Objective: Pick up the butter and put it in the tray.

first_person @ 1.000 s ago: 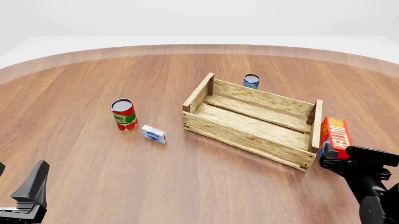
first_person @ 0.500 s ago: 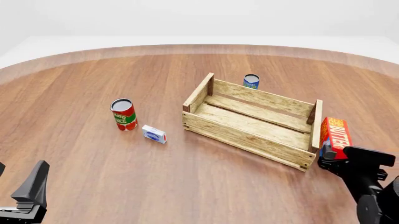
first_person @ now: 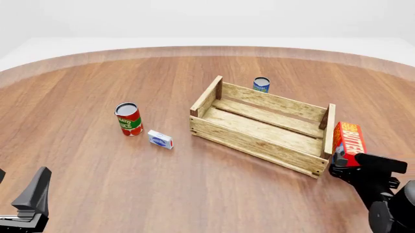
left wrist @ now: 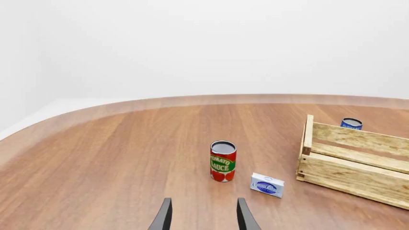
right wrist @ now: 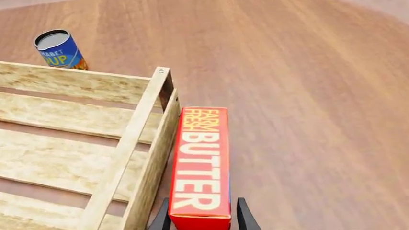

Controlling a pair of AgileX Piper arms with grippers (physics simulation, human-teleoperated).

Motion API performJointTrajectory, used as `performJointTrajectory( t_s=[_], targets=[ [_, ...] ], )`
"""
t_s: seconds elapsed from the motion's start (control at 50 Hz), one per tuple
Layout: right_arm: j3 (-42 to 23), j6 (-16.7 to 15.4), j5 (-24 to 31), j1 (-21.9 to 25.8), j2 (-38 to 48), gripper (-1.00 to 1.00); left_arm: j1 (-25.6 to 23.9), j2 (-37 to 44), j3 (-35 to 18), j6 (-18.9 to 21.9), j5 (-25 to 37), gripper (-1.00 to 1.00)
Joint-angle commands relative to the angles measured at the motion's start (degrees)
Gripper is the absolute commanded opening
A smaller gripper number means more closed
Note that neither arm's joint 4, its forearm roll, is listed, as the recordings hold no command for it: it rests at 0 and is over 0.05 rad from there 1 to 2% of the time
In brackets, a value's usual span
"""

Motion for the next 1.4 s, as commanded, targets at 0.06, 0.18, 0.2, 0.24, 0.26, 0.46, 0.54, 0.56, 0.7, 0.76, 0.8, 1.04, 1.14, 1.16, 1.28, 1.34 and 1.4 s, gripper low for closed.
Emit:
performJointTrajectory(
  t_s=[0.06, 0.18, 0.2, 0.24, 0.26, 0.46, 0.54, 0.56, 0.7, 0.76, 0.8, 1.04, 1.14, 1.16, 1.28, 1.34, 1.4],
  targets=[
    [-0.6, 0.3, 0.0, 0.1, 1.4, 1.00, 0.0, 0.0, 0.0, 0.0, 0.0, 1.00],
    [-0.9, 1.0, 0.0, 0.9, 2.2, 1.00, 0.0, 0.0, 0.0, 0.0, 0.0, 1.00],
    [-1.0, 1.4, 0.0, 0.9, 2.2, -1.00, 0.0, 0.0, 0.0, 0.0, 0.0, 1.00],
    [-0.8, 1.3, 0.0, 0.9, 1.8, -1.00, 0.0, 0.0, 0.0, 0.0, 0.0, 1.00],
    [-0.7, 1.3, 0.0, 0.9, 1.8, -1.00, 0.0, 0.0, 0.0, 0.0, 0.0, 1.00],
    [0.2, 1.1, 0.0, 0.4, -0.2, -1.00, 0.0, 0.0, 0.0, 0.0, 0.0, 1.00],
    [1.2, 0.9, 0.0, 0.0, -2.2, -1.00, 0.0, 0.0, 0.0, 0.0, 0.0, 1.00],
    [1.2, 0.9, 0.0, 0.0, -2.2, -1.00, 0.0, 0.0, 0.0, 0.0, 0.0, 1.00],
    [2.7, 0.8, 0.0, -0.8, -5.4, -1.00, 0.0, 0.0, 0.0, 0.0, 0.0, 1.00],
    [3.6, 0.8, 0.0, -0.9, -7.2, -1.00, 0.0, 0.0, 0.0, 0.0, 0.0, 1.00],
    [3.9, 0.7, 0.0, -0.9, -7.8, -1.00, 0.0, 0.0, 0.0, 0.0, 0.0, 1.00],
    [6.3, 0.2, 0.0, -1.3, -11.1, -1.00, 0.0, 0.0, 0.0, 0.0, 0.0, 1.00],
    [7.3, 0.1, 0.0, -1.3, -12.5, -1.00, 0.0, 0.0, 0.0, 0.0, 0.0, 1.00],
    [7.7, 0.0, 0.0, -1.2, -13.0, -1.00, 0.0, 0.0, 0.0, 0.0, 0.0, 1.00],
    [9.3, -0.3, 0.0, -1.3, -15.3, -1.00, 0.0, 0.0, 0.0, 0.0, 0.0, 1.00],
    [9.9, -0.4, 0.0, -1.2, -16.0, -1.00, 0.0, 0.0, 0.0, 0.0, 0.0, 1.00],
    [10.9, -0.5, 0.0, -1.3, -17.4, -1.00, 0.0, 0.0, 0.0, 0.0, 0.0, 1.00]
  ],
)
